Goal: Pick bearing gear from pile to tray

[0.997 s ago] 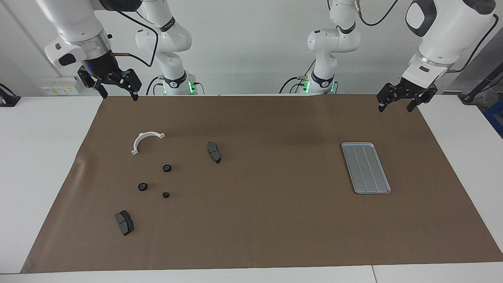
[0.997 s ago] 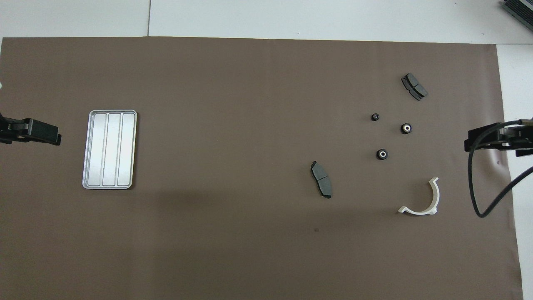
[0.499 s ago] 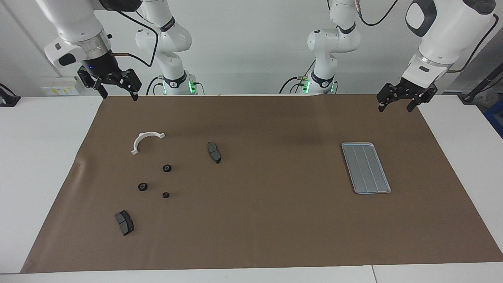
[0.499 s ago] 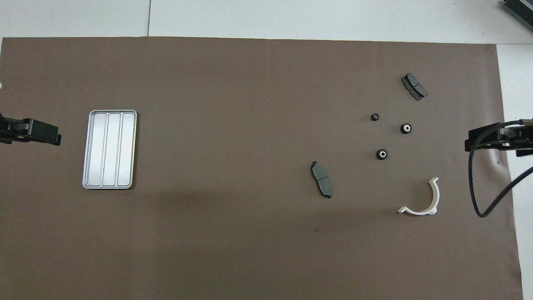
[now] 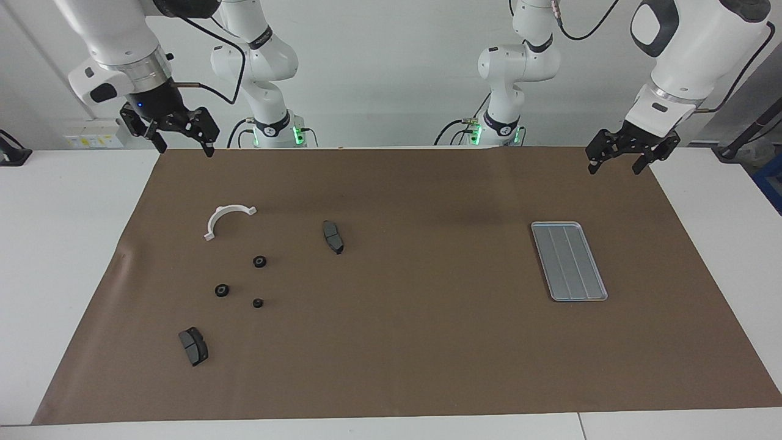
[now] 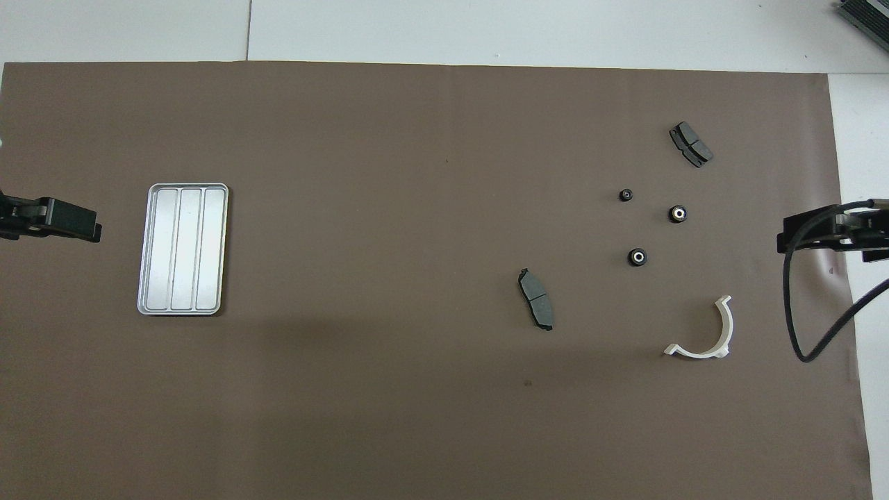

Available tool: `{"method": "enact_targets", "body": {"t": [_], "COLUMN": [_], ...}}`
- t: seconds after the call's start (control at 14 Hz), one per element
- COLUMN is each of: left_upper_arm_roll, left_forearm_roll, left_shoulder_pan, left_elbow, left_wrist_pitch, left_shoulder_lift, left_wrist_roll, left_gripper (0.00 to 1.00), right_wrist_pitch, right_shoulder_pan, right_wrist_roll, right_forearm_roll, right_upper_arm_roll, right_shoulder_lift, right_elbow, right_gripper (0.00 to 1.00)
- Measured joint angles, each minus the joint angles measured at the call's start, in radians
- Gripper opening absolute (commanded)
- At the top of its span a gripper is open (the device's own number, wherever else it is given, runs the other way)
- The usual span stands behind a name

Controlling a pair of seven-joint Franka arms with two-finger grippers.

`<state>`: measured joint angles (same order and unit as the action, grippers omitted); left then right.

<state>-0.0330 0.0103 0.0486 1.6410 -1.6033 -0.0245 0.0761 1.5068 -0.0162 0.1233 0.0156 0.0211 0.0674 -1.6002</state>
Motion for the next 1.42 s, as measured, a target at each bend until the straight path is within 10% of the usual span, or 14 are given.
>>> {"method": "enact_targets", "body": {"t": [0.93,1.42], "left_upper_arm_roll": [0.0,-0.001], "left_forearm_roll": [0.0,0.0], "left_shoulder_pan": [0.0,-0.001], "left_elbow": [0.0,0.0], "left_wrist_pitch": [0.0,-0.008], "left_shoulder_lift": [0.0,-0.001], "left_wrist_roll": [0.0,0.0], "left_gripper": [1.0,1.0], "right_wrist_pitch": [0.258,0.626], "right_shoulder_pan": [-0.005,-0.02], "right_wrist_roll": [-0.059,-0.108], "right_forearm_roll": [-0.002,-0.002], "right_upper_arm_roll": [-0.013,-0.016], "right_shoulder_lift": [-0.008,-0.241], "right_elbow": [-0.192,-0.303], "right_gripper": [1.0,1.0]}}
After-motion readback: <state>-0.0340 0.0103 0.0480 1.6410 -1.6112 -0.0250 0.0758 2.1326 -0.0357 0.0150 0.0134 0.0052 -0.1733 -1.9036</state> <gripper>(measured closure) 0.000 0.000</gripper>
